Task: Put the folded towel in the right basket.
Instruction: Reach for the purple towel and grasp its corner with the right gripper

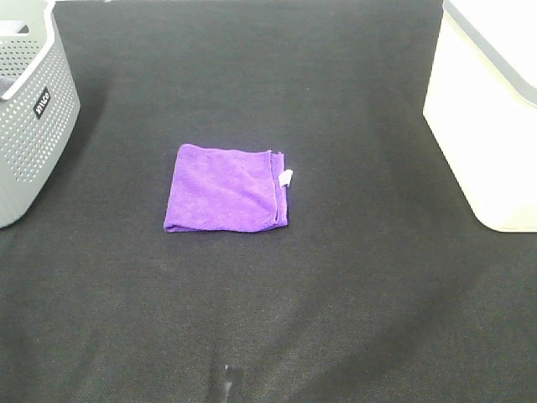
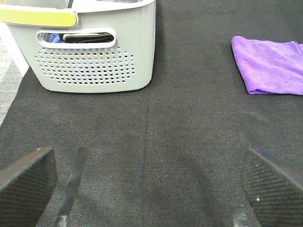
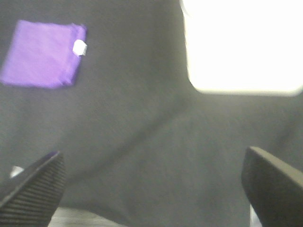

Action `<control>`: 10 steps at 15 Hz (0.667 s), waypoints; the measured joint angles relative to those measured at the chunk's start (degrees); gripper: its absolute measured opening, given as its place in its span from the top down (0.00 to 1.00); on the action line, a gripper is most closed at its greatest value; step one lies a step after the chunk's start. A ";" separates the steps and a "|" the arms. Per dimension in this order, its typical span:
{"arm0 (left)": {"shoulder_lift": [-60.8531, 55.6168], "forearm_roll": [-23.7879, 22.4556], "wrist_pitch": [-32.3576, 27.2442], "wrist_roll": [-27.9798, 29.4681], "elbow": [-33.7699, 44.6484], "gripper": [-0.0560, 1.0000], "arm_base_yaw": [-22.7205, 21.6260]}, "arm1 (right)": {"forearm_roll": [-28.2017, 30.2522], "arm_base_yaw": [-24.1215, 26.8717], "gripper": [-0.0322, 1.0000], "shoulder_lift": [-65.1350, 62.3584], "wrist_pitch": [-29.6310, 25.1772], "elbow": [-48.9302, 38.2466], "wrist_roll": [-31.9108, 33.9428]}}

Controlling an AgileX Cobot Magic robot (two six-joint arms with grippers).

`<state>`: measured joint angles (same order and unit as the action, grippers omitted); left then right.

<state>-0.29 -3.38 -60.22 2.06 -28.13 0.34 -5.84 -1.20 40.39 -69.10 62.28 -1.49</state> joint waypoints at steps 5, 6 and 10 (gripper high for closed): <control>0.00 0.00 0.00 0.00 0.00 0.01 0.00 | -17.42 -4.35 0.04 28.30 1.15 16.67 -4.53; 0.00 0.00 0.00 0.00 0.00 0.01 0.00 | -19.19 -8.31 0.04 35.12 3.55 17.93 -4.47; 0.00 0.00 0.00 0.00 0.00 0.01 0.00 | -21.94 -20.28 0.04 59.82 11.92 26.87 -2.81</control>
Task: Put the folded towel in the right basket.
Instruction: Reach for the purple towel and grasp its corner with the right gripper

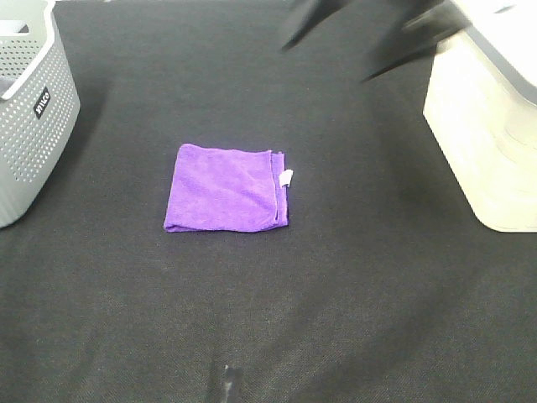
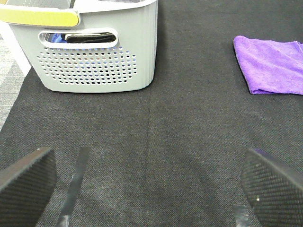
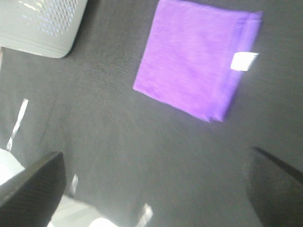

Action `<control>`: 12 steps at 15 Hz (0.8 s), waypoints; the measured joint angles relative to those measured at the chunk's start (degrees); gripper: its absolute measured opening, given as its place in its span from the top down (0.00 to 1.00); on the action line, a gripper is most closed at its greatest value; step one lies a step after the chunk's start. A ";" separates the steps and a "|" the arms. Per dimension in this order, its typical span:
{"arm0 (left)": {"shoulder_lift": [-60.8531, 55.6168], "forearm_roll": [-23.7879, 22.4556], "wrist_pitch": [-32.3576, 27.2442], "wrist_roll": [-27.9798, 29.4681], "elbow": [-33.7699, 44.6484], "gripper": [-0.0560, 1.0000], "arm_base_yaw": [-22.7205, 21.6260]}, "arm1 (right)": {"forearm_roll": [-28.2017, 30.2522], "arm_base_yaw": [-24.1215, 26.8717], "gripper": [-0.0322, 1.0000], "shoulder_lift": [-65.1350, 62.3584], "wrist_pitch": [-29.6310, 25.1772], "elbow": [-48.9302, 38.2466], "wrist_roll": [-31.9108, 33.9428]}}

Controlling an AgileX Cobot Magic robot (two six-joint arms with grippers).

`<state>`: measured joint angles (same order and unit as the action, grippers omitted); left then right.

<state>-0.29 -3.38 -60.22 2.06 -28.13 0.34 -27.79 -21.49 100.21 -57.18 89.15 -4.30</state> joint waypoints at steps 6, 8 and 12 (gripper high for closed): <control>0.00 0.00 0.00 0.00 0.00 0.01 0.00 | -10.20 -1.03 0.04 22.57 4.87 3.04 -0.17; 0.00 0.00 0.00 0.00 0.00 0.01 0.00 | -10.49 -1.03 0.04 27.16 8.65 4.18 -0.74; 0.00 0.00 0.00 0.00 0.00 0.01 0.00 | -10.08 0.57 0.04 33.63 9.85 11.00 -1.32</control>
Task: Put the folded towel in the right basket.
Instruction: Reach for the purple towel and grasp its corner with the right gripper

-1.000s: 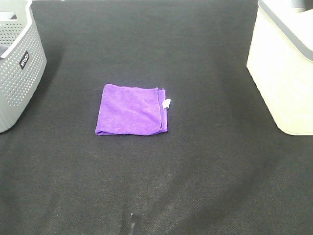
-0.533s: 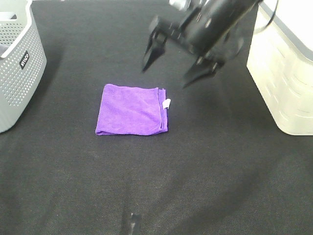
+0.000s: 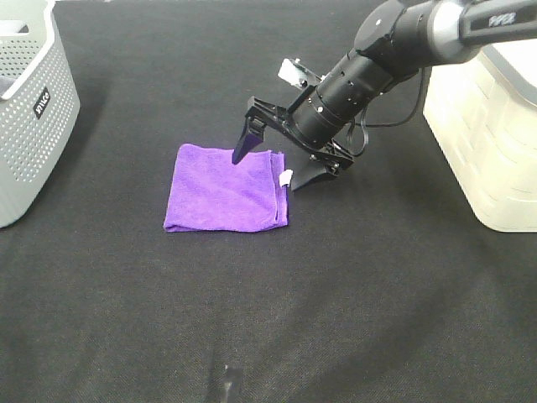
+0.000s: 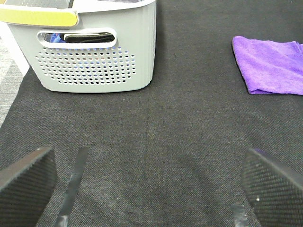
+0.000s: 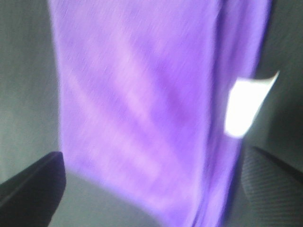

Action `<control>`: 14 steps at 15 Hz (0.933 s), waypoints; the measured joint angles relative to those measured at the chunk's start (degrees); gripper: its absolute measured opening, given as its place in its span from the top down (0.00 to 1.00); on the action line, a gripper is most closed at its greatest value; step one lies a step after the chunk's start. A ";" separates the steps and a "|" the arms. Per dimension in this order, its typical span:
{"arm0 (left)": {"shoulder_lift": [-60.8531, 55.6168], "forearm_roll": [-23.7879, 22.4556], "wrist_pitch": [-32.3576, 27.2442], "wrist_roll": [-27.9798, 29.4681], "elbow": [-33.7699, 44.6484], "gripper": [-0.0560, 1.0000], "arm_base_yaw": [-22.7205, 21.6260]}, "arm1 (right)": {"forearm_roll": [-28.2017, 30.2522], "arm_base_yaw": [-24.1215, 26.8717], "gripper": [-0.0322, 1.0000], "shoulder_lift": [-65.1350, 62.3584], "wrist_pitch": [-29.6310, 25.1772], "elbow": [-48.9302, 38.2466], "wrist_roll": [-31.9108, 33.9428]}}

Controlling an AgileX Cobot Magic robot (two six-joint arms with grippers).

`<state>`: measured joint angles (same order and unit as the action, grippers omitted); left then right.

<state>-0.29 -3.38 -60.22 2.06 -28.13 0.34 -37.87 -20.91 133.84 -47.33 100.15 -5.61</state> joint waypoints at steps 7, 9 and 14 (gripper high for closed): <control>0.00 0.00 0.00 0.00 0.00 0.01 0.00 | 3.50 1.15 0.06 4.24 1.32 3.21 1.26; 0.00 0.00 0.00 0.00 0.00 0.01 0.00 | 2.23 0.52 0.08 5.04 2.41 3.44 1.26; 0.00 0.00 0.00 0.00 0.00 0.01 0.00 | -3.32 -7.16 0.29 9.00 11.52 4.70 0.69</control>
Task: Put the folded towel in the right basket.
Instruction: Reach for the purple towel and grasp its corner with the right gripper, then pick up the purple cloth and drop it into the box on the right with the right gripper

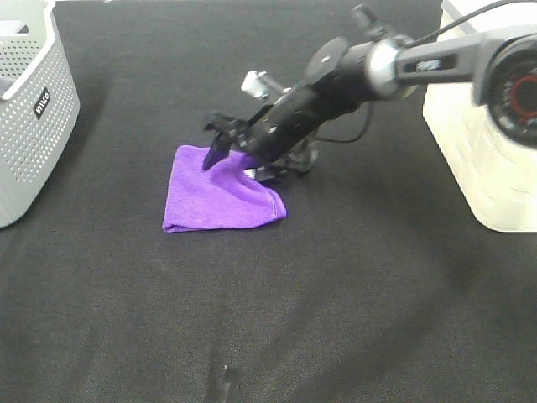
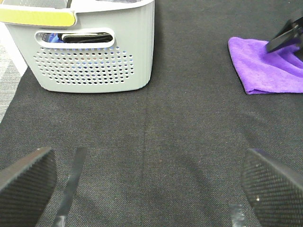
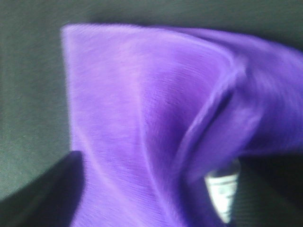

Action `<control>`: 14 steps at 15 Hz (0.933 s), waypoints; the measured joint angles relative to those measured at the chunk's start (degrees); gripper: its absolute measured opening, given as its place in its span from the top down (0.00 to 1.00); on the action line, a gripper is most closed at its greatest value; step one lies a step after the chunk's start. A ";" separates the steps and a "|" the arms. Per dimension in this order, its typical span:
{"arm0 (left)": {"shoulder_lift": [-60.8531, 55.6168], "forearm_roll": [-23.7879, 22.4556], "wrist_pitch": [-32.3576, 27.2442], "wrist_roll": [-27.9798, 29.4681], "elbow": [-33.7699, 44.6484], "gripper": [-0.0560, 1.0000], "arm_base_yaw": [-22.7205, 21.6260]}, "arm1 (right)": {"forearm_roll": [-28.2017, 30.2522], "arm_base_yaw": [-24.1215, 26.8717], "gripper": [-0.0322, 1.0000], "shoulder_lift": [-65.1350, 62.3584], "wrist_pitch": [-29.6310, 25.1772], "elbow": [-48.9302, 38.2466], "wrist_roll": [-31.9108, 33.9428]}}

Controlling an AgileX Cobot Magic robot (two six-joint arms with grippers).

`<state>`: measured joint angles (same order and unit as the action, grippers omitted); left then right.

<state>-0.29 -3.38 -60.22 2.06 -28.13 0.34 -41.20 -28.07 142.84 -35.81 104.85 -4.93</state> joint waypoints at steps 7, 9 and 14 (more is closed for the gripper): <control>0.00 0.00 0.00 0.00 0.00 0.01 0.00 | 8.14 1.55 0.84 0.86 -20.17 12.49 0.40; 0.00 0.00 0.00 0.00 0.00 0.01 0.00 | 9.11 5.56 0.84 -2.86 -29.91 22.75 1.15; 0.00 0.00 0.00 0.00 0.00 0.01 0.00 | 15.87 15.99 0.84 -13.64 -33.12 41.42 4.93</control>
<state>-0.29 -3.38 -60.22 2.06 -28.13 0.34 -25.32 -12.09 129.20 -68.93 146.28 0.00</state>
